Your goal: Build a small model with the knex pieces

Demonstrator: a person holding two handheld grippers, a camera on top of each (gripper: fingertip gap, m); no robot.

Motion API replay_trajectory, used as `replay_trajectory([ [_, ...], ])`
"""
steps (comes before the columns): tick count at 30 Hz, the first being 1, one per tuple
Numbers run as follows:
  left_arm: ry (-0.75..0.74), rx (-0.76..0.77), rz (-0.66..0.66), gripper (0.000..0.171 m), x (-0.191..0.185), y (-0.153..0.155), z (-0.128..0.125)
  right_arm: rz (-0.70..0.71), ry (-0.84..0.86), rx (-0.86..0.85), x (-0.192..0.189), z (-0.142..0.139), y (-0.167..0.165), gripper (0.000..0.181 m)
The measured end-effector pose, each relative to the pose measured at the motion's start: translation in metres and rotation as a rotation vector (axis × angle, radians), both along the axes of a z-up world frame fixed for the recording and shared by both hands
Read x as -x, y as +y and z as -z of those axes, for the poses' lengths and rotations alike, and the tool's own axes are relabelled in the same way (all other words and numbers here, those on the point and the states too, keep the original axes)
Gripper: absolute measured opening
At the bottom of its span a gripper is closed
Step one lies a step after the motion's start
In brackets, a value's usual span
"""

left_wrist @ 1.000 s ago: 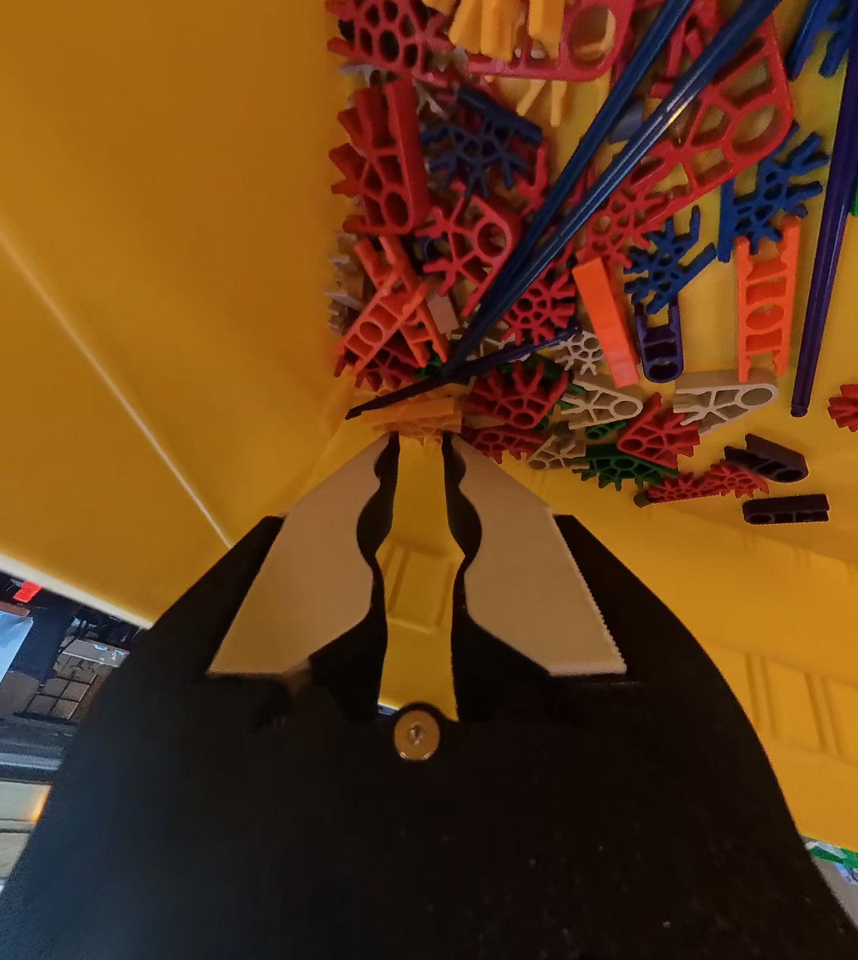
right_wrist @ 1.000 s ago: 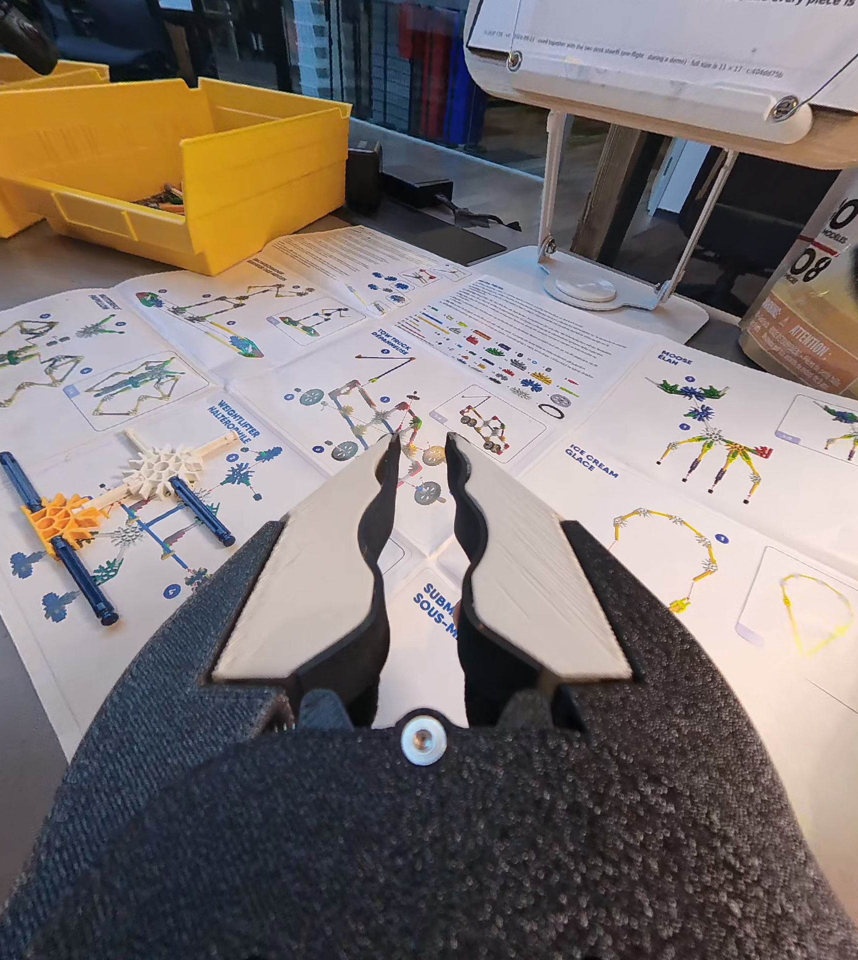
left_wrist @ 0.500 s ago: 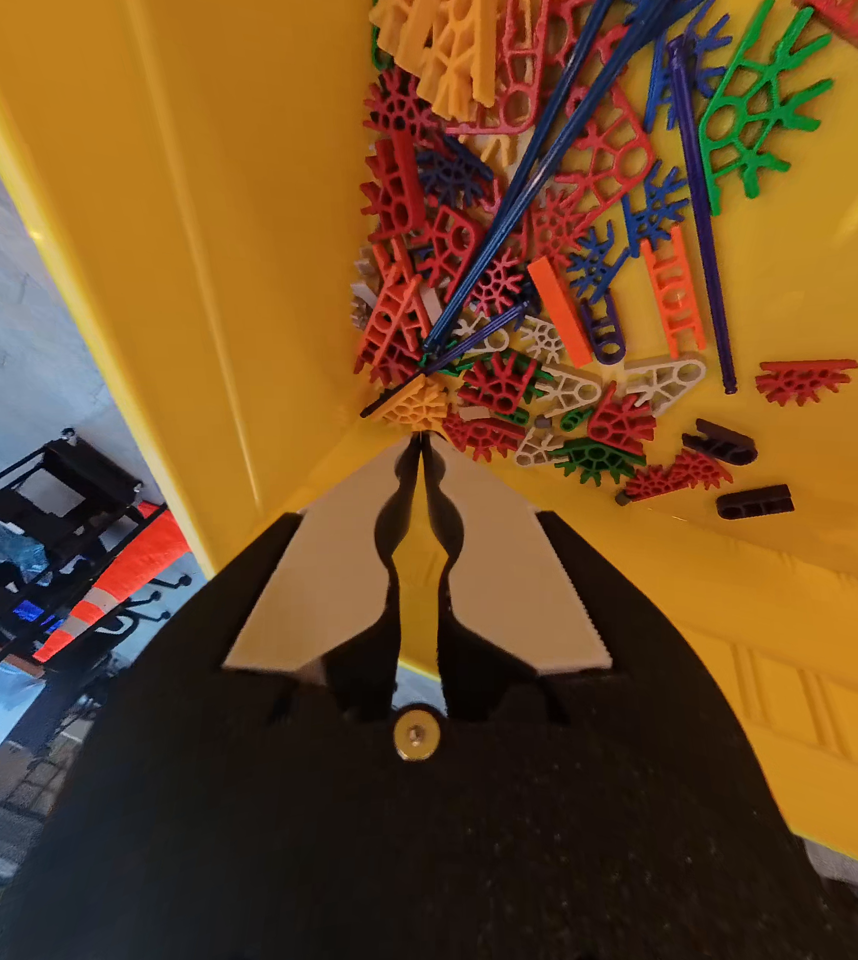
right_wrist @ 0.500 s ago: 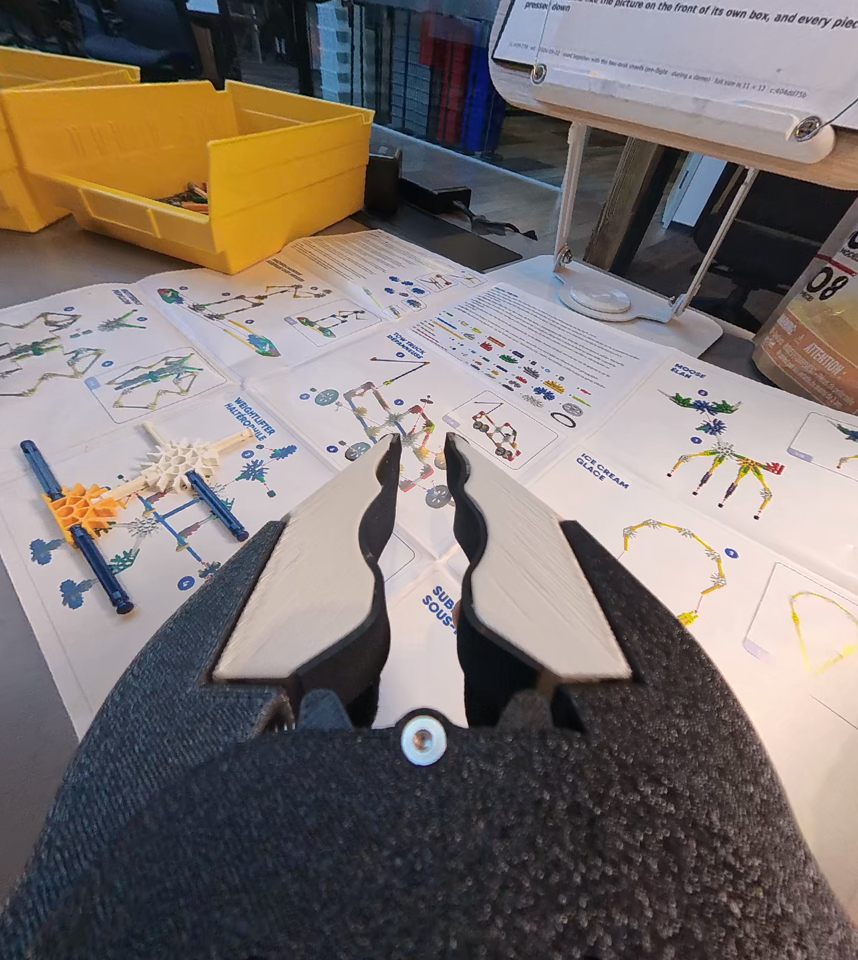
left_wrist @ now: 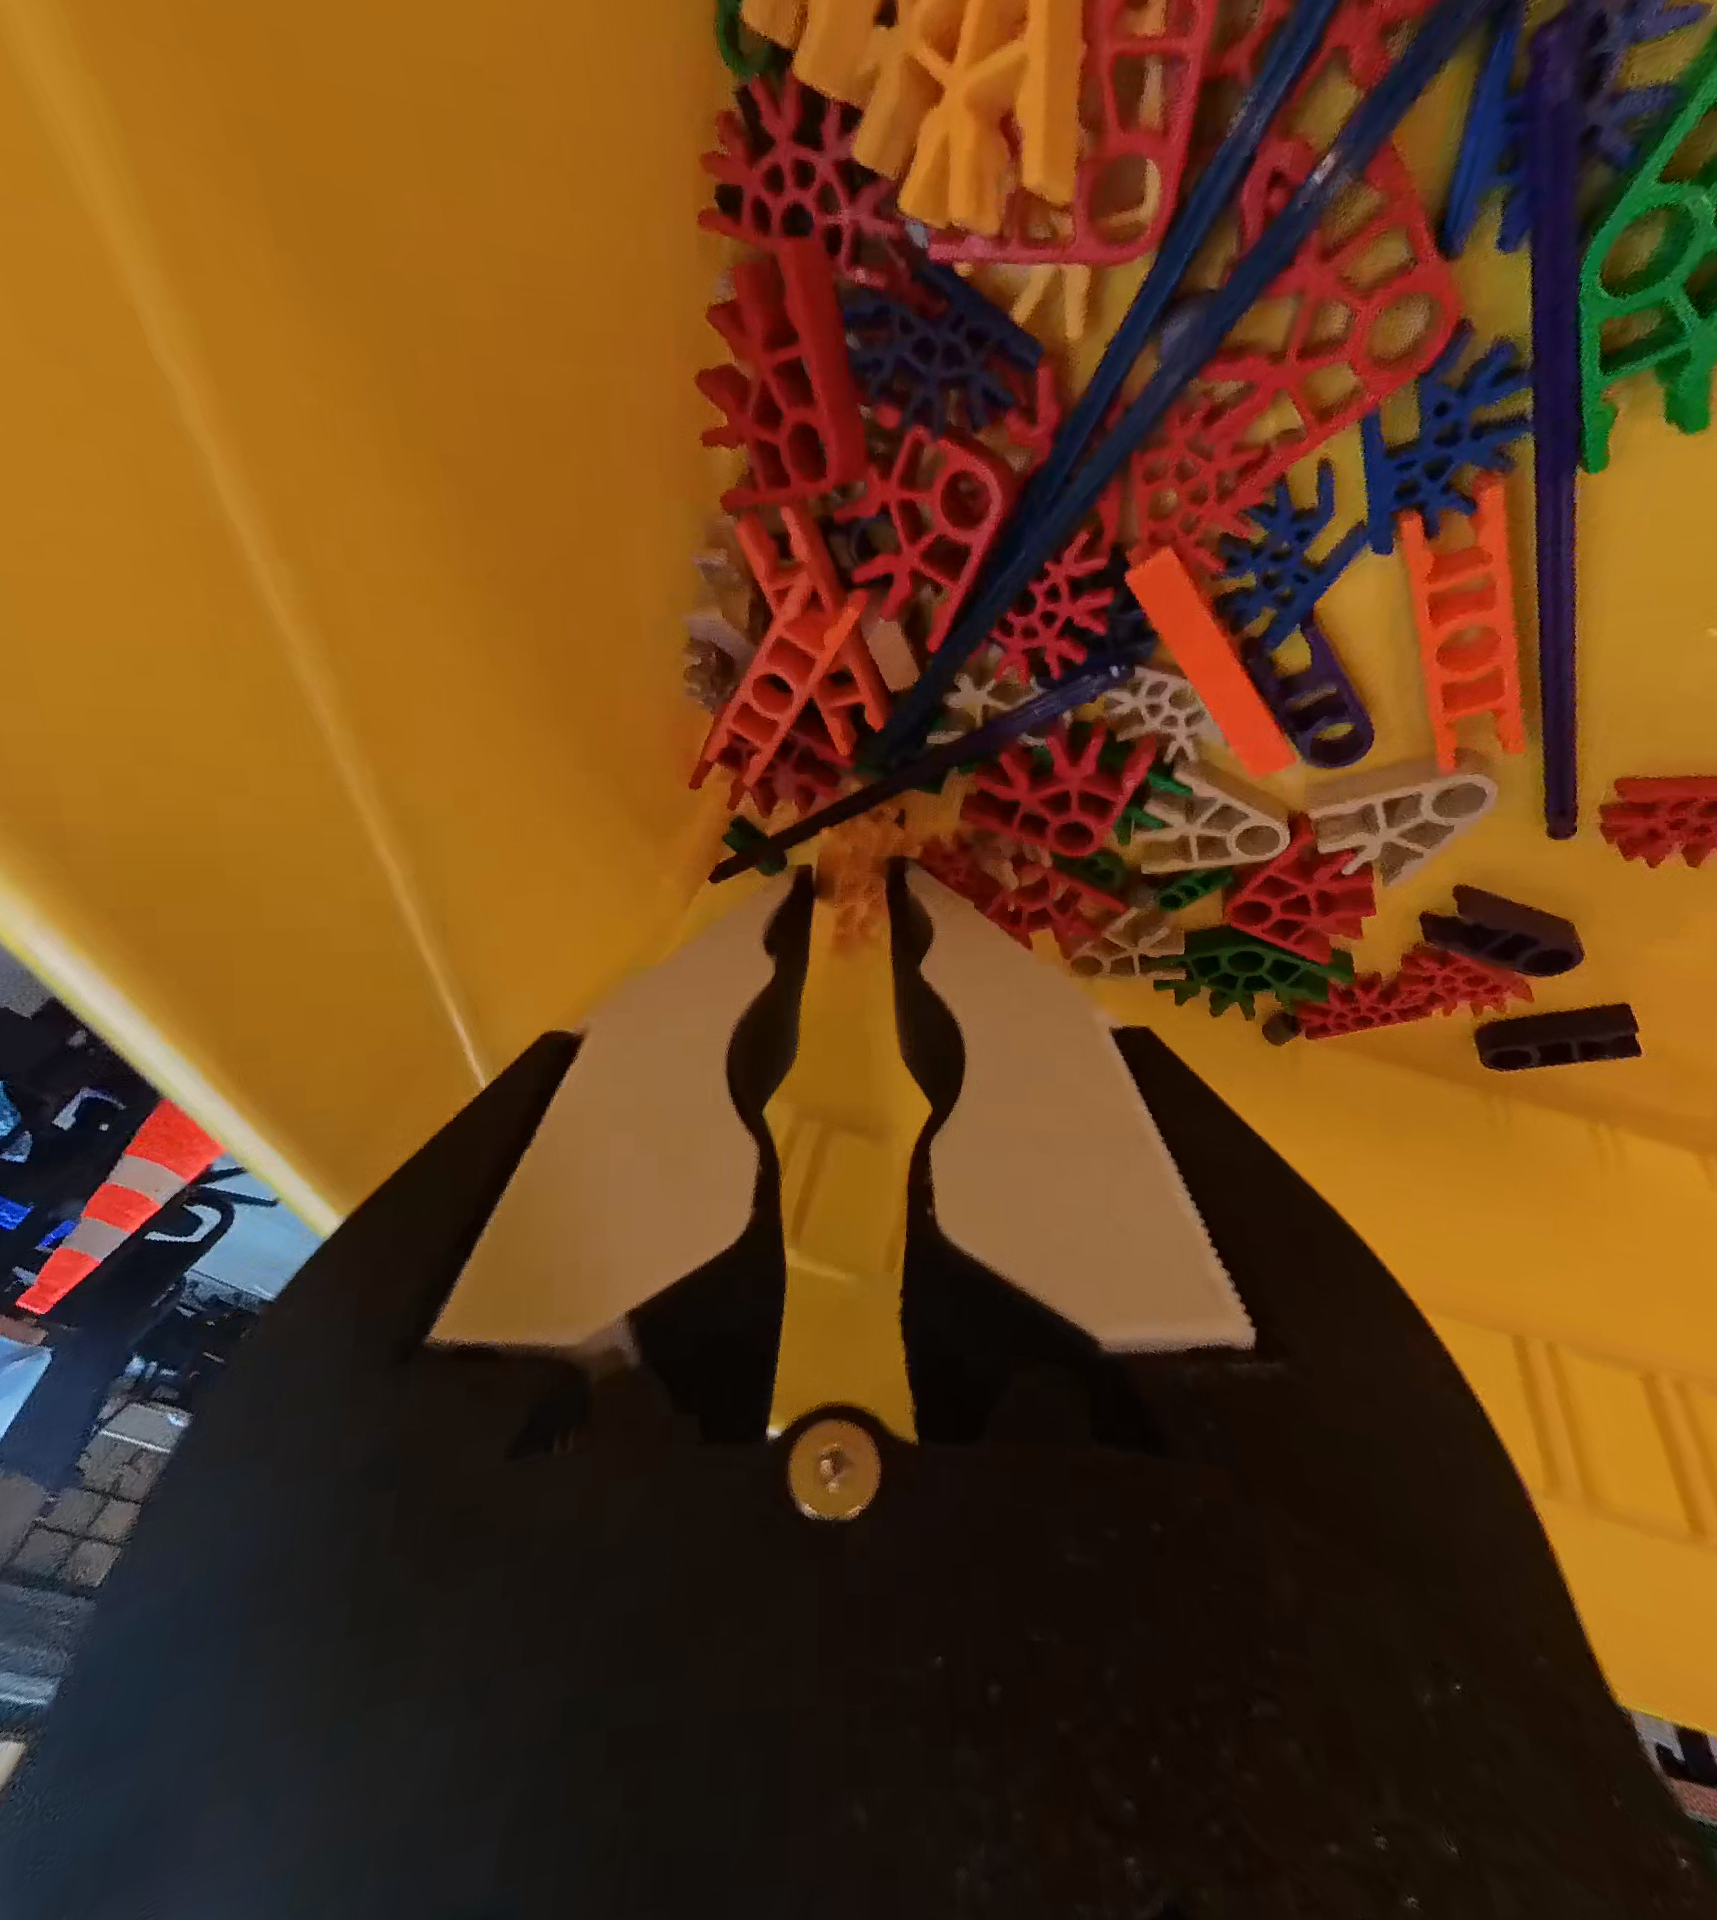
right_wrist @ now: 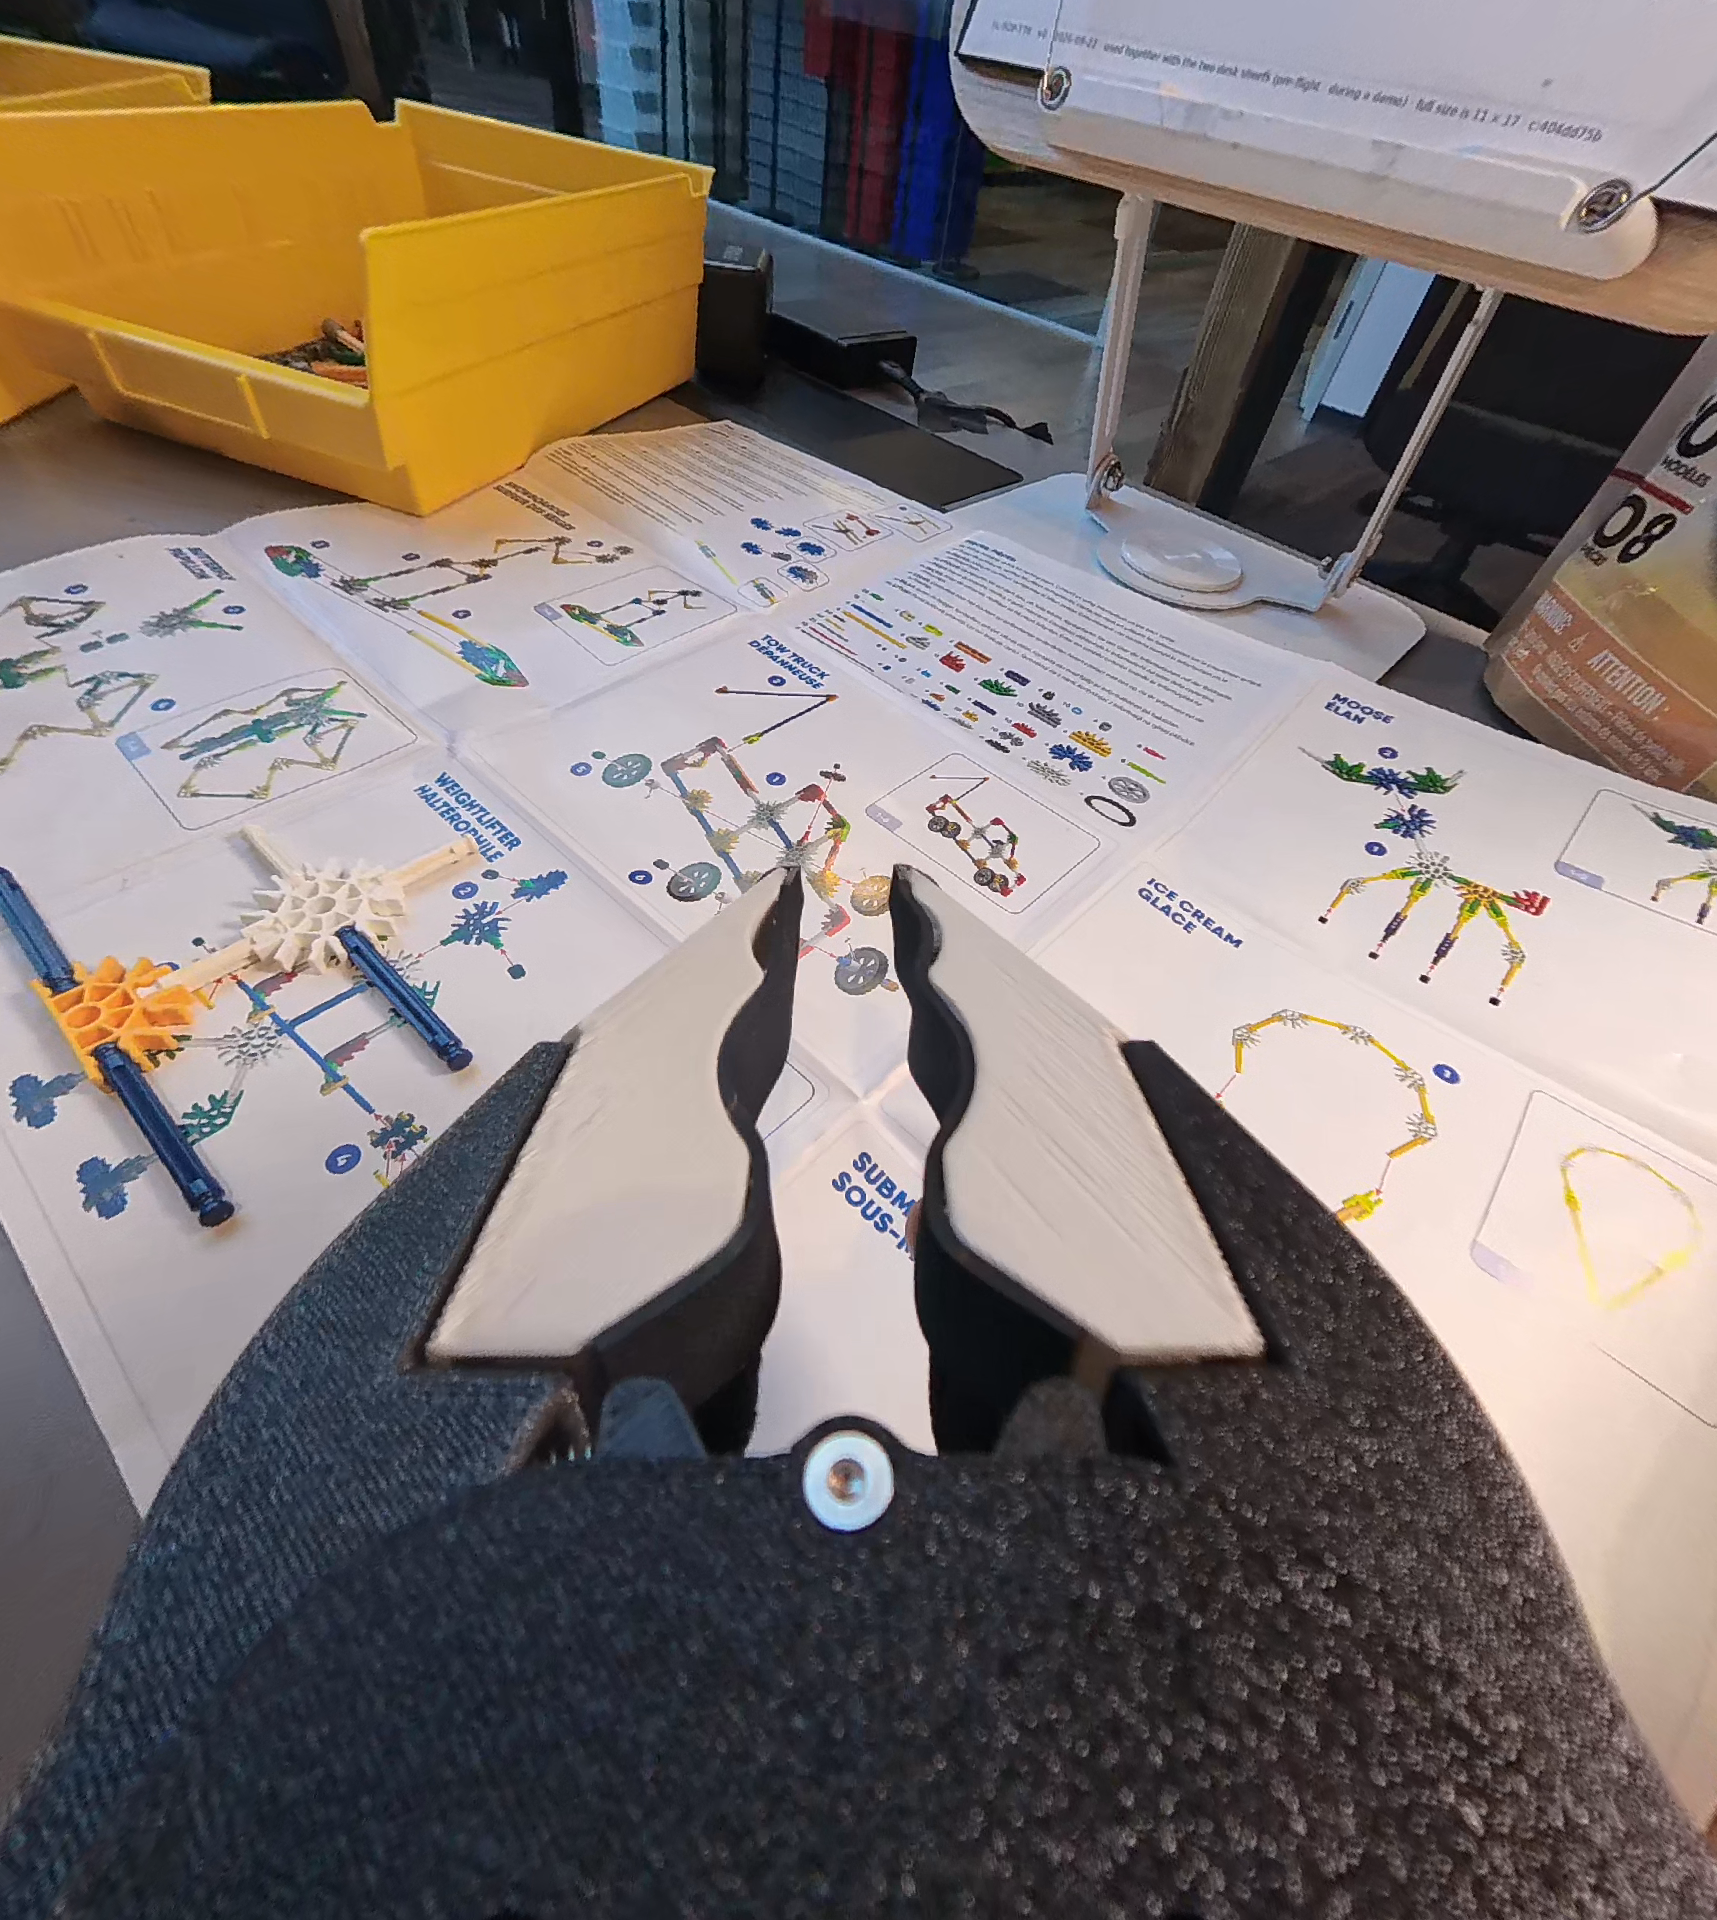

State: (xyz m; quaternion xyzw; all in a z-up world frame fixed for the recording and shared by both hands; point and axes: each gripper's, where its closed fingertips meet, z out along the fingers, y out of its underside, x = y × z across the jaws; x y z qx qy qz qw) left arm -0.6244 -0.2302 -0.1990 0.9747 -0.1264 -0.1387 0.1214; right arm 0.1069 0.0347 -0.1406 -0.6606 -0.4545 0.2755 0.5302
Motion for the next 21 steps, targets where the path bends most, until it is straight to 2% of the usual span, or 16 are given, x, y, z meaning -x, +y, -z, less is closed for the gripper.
replay_trajectory([
  [2,-0.006,-0.032,0.015,0.005,-0.006,0.0,-0.008,-0.005,-0.001,-0.004,0.001,0.0,0.0,0.016],
  [8,-0.06,-0.261,0.006,0.004,-0.027,0.006,-0.05,-0.038,-0.002,-0.033,0.004,-0.005,-0.008,0.016],
  [11,-0.169,-0.496,0.035,0.004,-0.064,0.03,-0.083,-0.052,0.005,-0.063,0.005,-0.012,-0.014,0.016],
  [14,-0.417,-0.857,0.145,0.004,-0.146,0.073,-0.138,-0.072,0.021,-0.091,0.011,-0.021,-0.021,0.016],
  [17,-0.732,-1.151,0.308,0.004,-0.264,0.099,-0.191,-0.121,0.064,-0.097,0.028,-0.035,-0.036,0.018],
  [19,-0.934,-1.293,0.348,0.004,-0.341,0.108,-0.212,-0.145,0.093,-0.122,0.043,-0.046,-0.049,0.022],
  [21,-1.126,-1.398,0.303,0.004,-0.41,0.115,-0.218,-0.169,0.114,-0.167,0.057,-0.059,-0.064,0.027],
])
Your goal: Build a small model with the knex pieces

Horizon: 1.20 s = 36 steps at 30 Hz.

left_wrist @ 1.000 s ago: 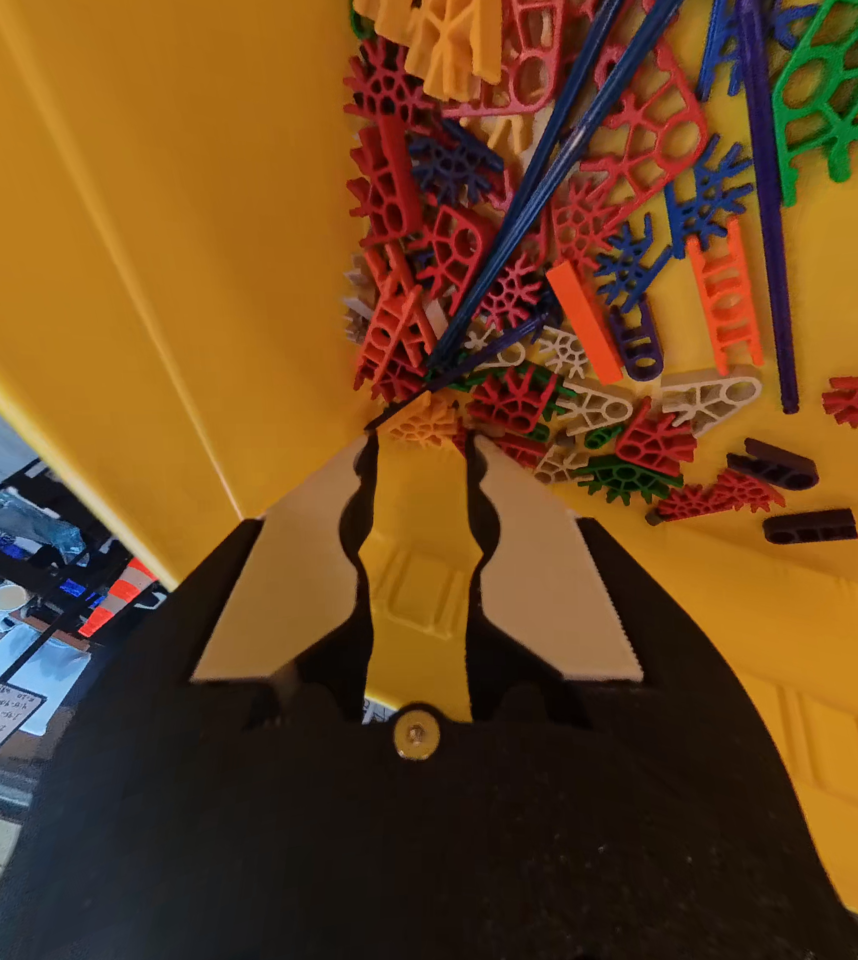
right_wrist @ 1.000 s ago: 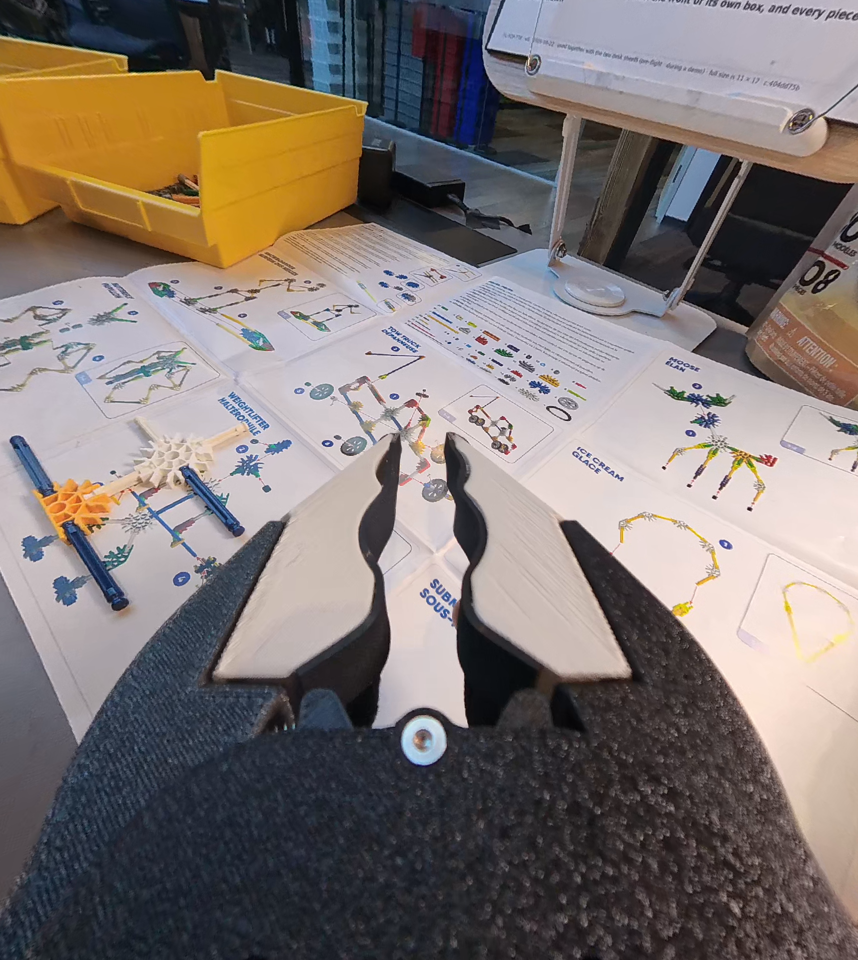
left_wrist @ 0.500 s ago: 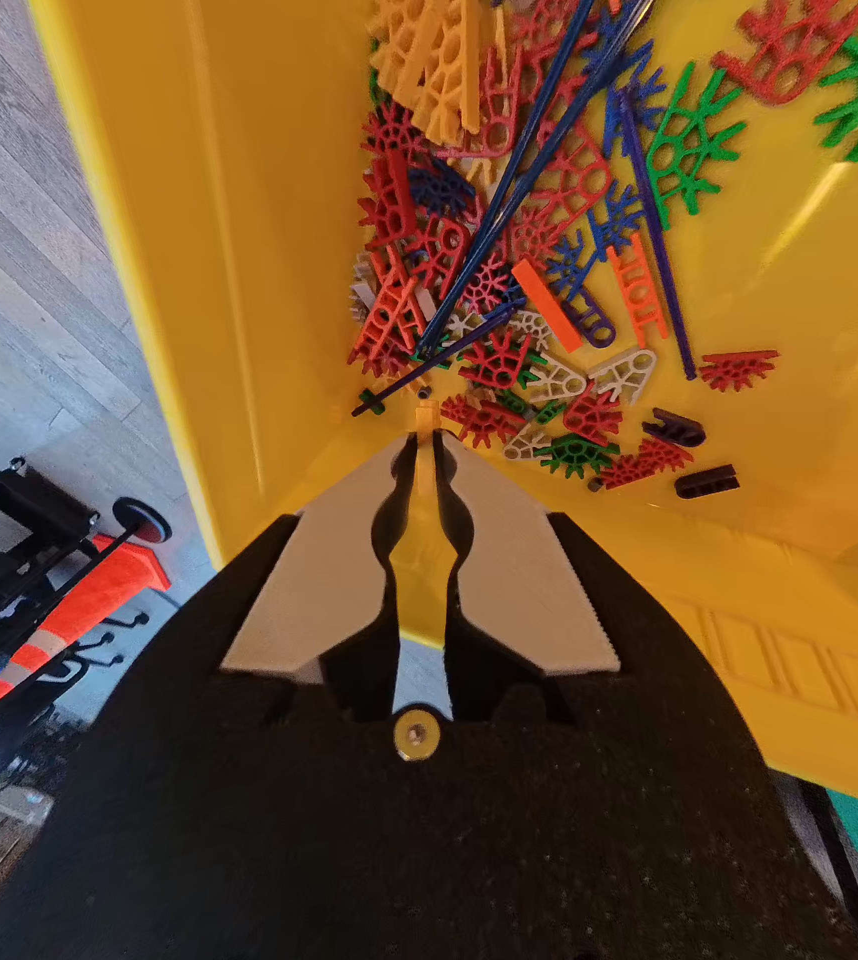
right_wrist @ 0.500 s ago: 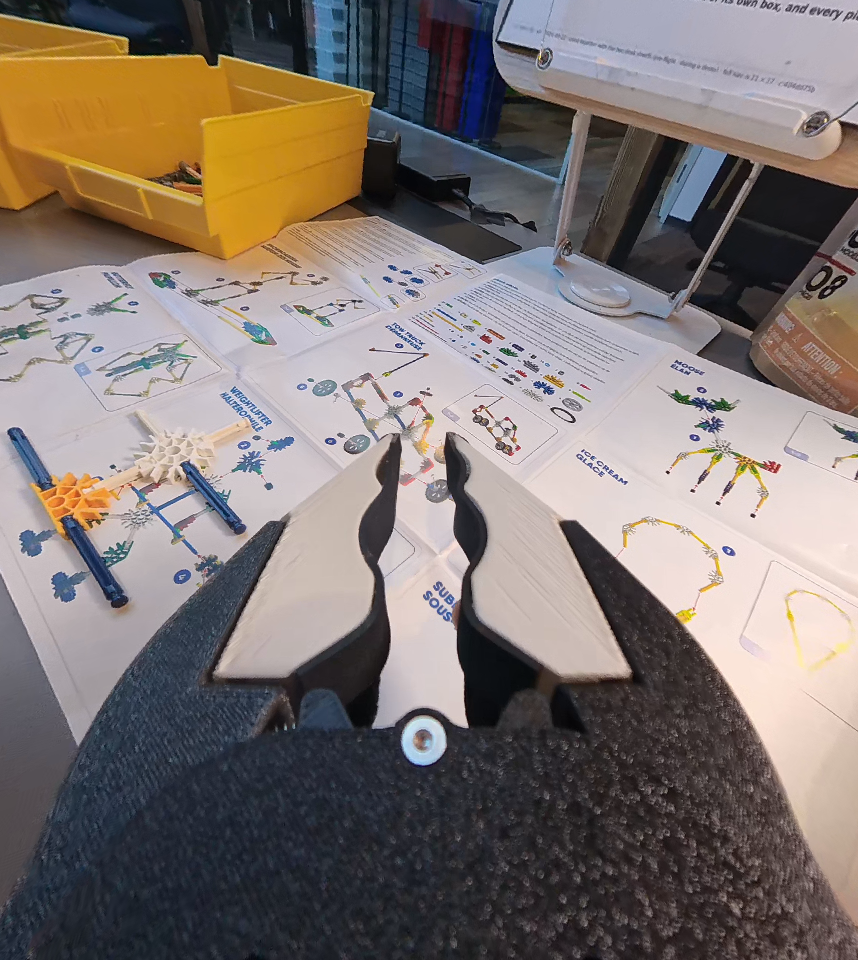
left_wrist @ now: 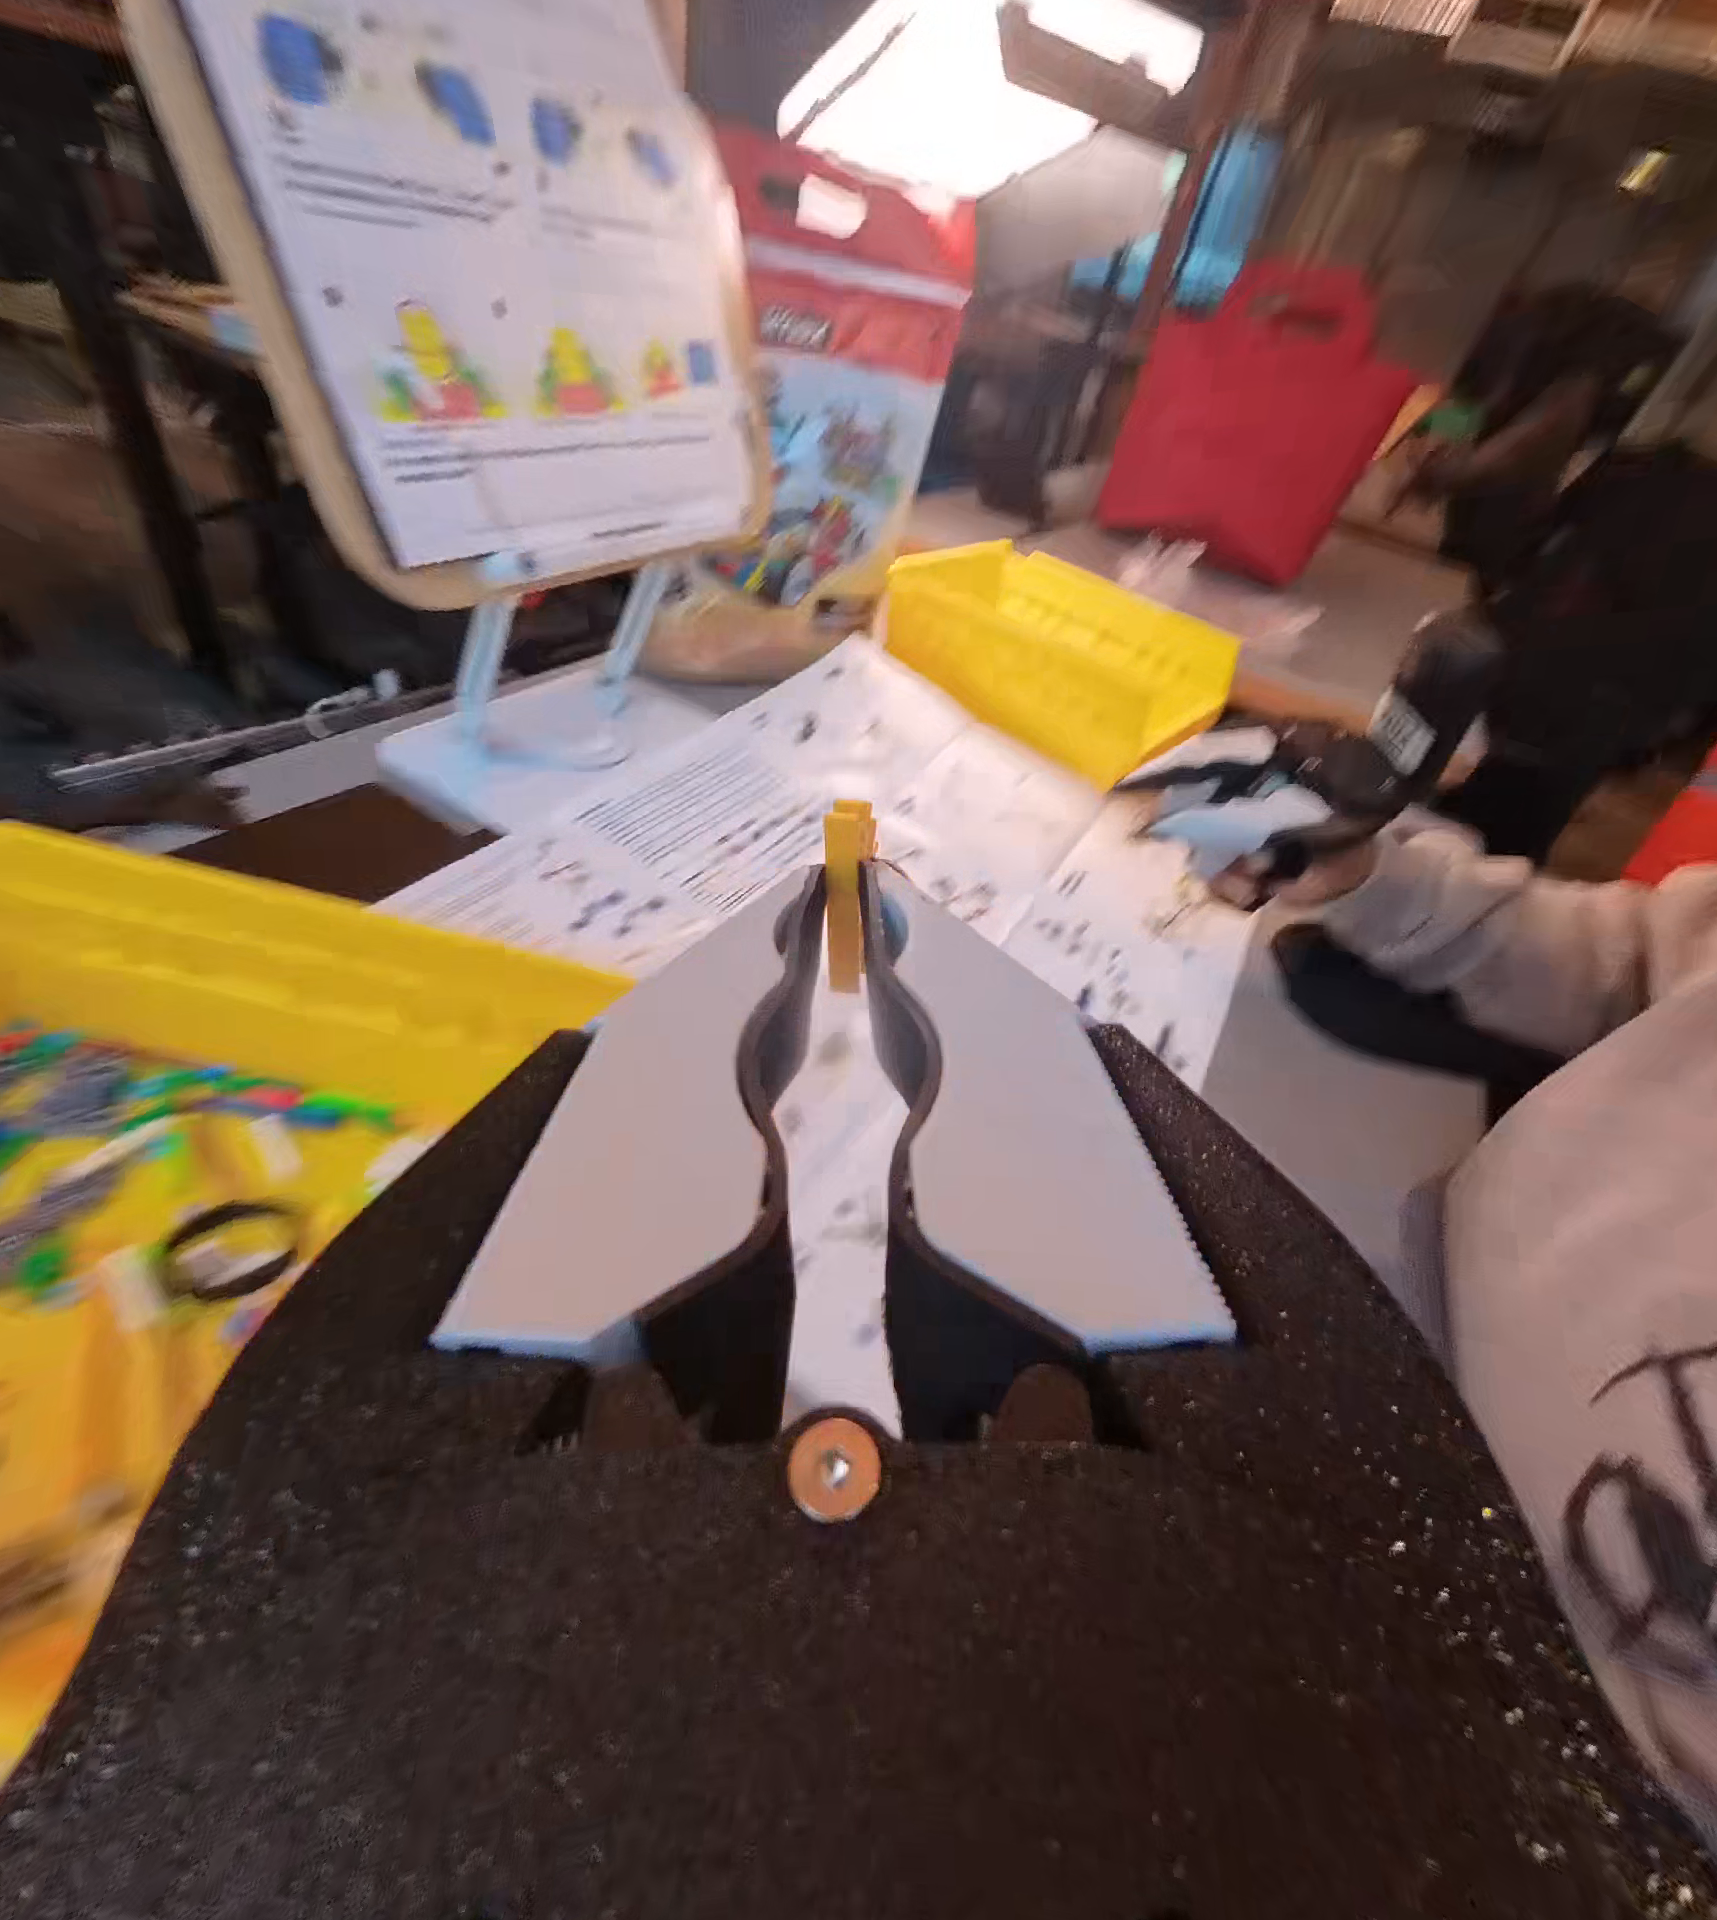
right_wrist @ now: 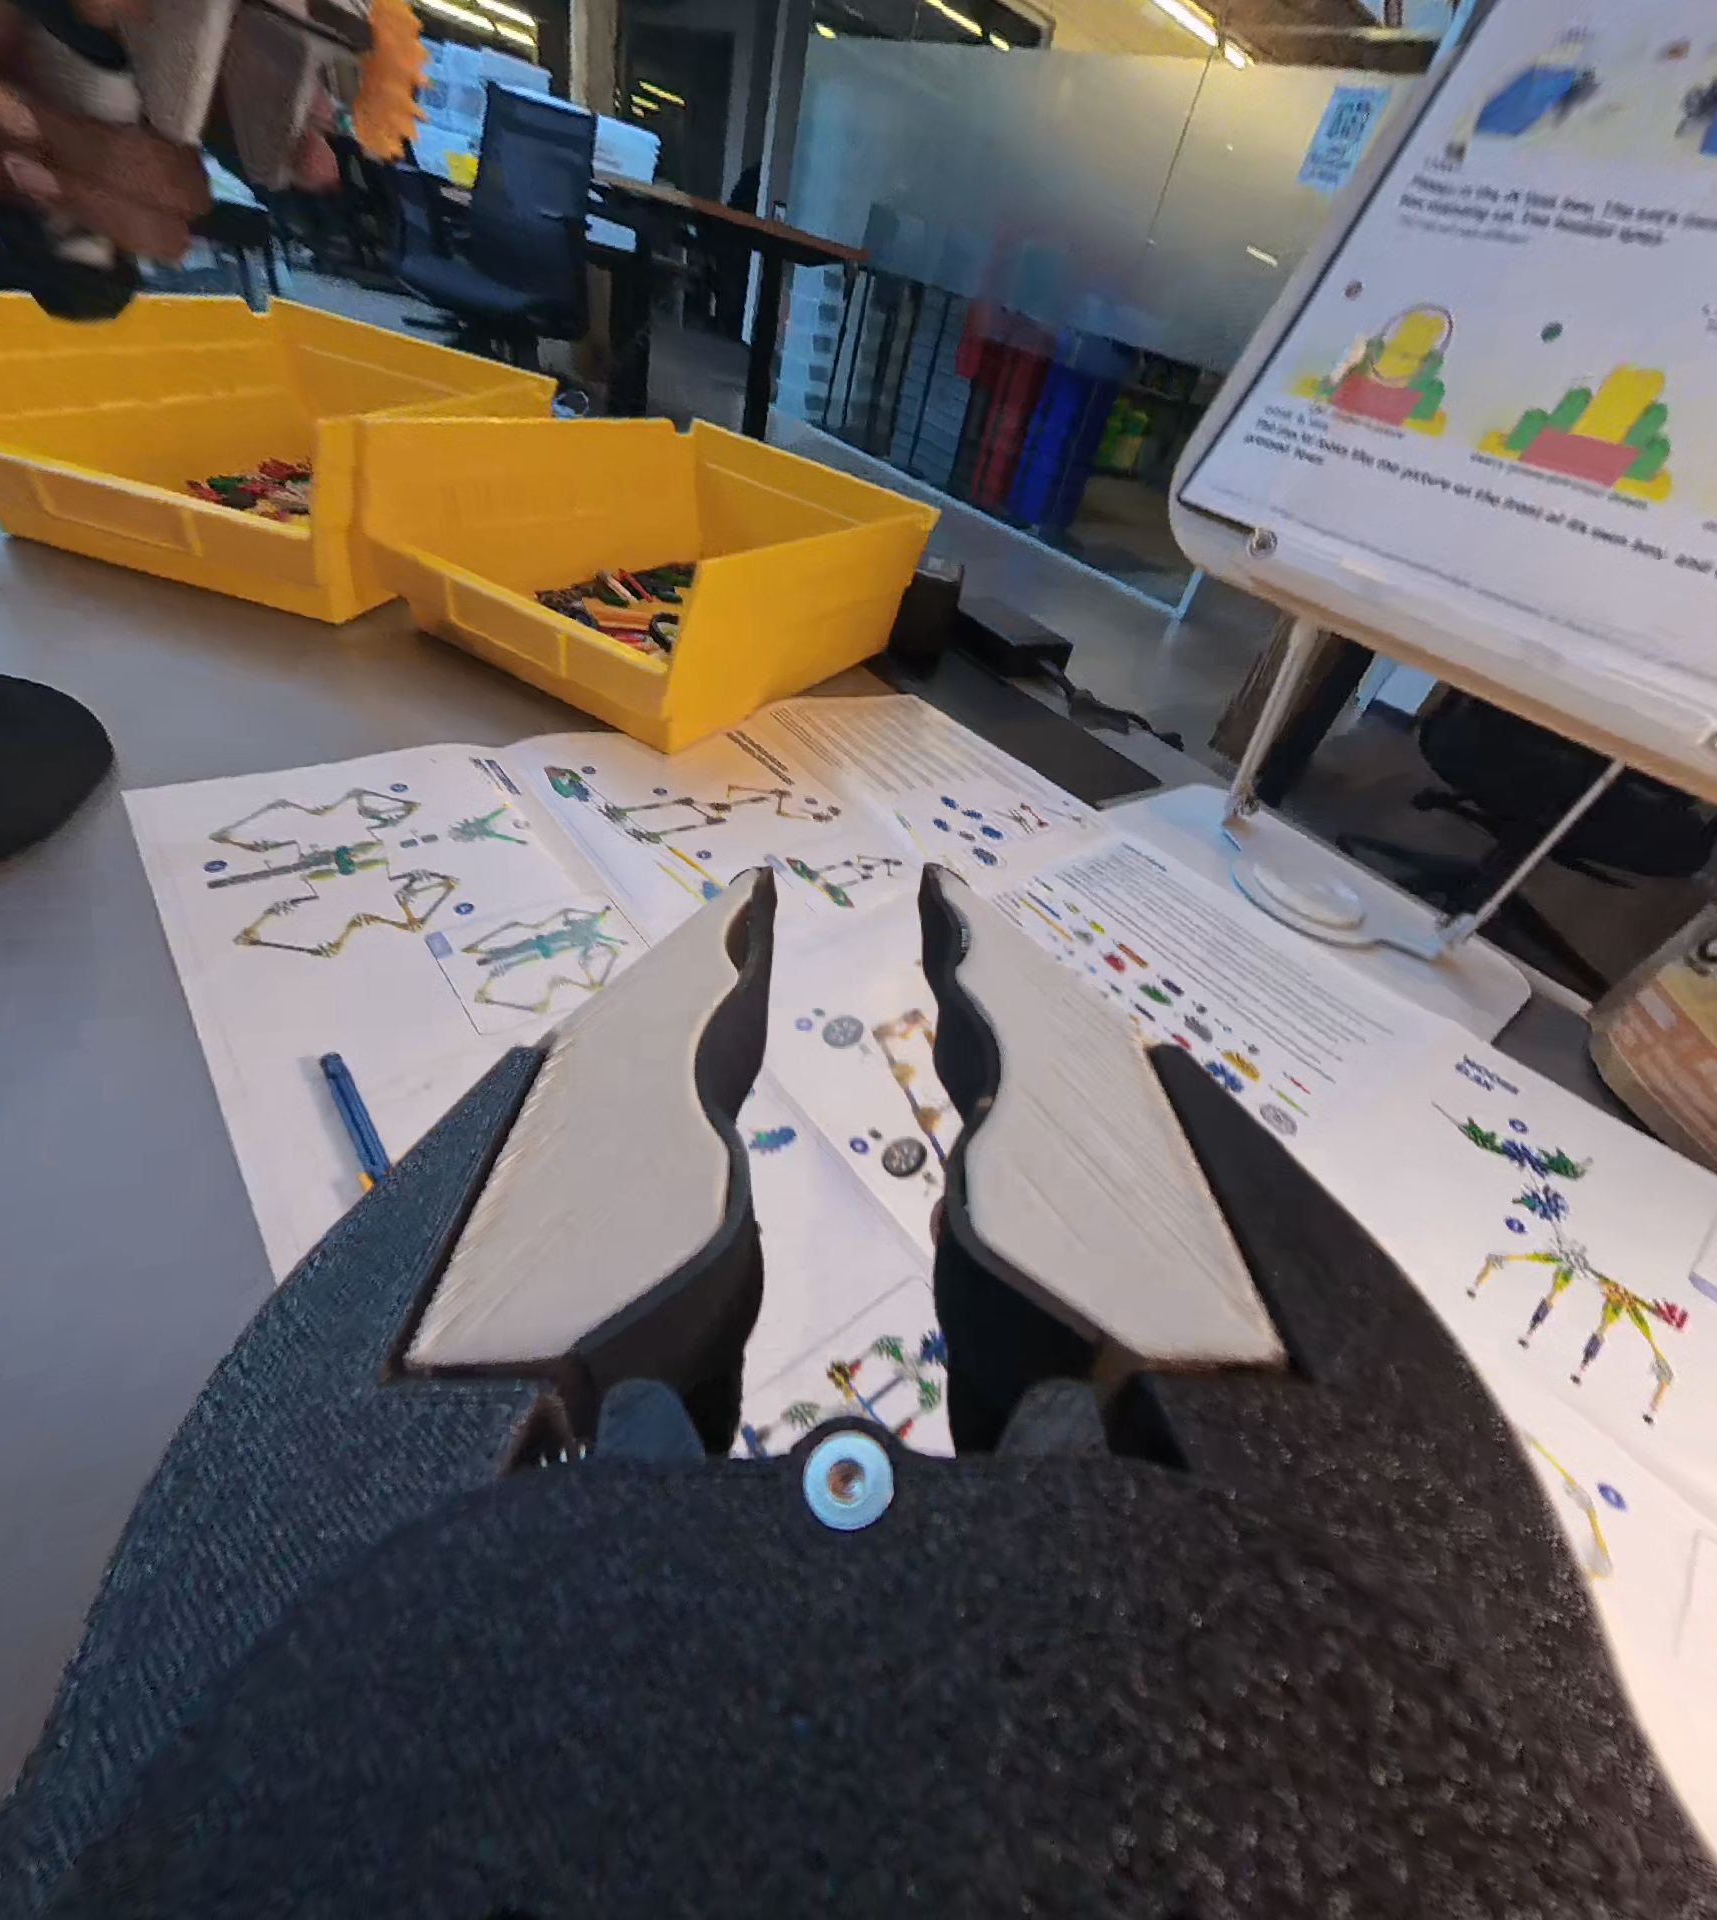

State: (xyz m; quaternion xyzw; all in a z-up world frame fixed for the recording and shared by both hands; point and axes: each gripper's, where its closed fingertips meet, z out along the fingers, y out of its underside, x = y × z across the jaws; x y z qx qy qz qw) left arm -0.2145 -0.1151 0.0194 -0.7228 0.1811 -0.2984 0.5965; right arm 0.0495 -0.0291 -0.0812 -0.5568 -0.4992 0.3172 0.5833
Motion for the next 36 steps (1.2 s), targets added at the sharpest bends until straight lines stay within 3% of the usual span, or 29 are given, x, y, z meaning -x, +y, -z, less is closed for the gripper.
replay_trajectory([
  [3,-0.282,0.002,0.04,0.004,-0.085,0.015,0.017,-0.029,0.036,-0.035,0.021,-0.019,-0.024,0.038],
  [7,-0.615,0.127,0.083,0.004,-0.166,0.04,0.049,0.006,0.043,-0.079,0.038,-0.03,-0.04,0.052],
  [12,-0.714,0.192,0.12,0.003,-0.217,0.051,0.061,0.071,-0.007,-0.179,0.042,-0.029,-0.039,0.052],
  [19,-0.686,0.25,0.128,0.003,-0.233,0.051,0.075,0.082,-0.034,-0.198,0.038,-0.02,-0.031,0.029],
  [22,-0.575,0.3,0.152,0.004,-0.238,0.047,0.089,-0.045,-0.085,-0.111,0.032,-0.01,-0.033,0.024],
  [27,-0.18,0.174,0.086,0.01,-0.211,0.038,0.1,-0.378,-0.435,0.102,-0.014,0.051,-0.053,0.024],
  [32,0.279,-0.031,-0.162,0.016,-0.141,0.038,0.102,-0.514,-0.66,0.21,-0.041,0.104,-0.08,0.024],
  [36,0.461,-0.092,-0.331,0.017,-0.094,0.029,0.099,-0.567,-0.687,0.268,-0.044,0.117,-0.091,0.024],
])
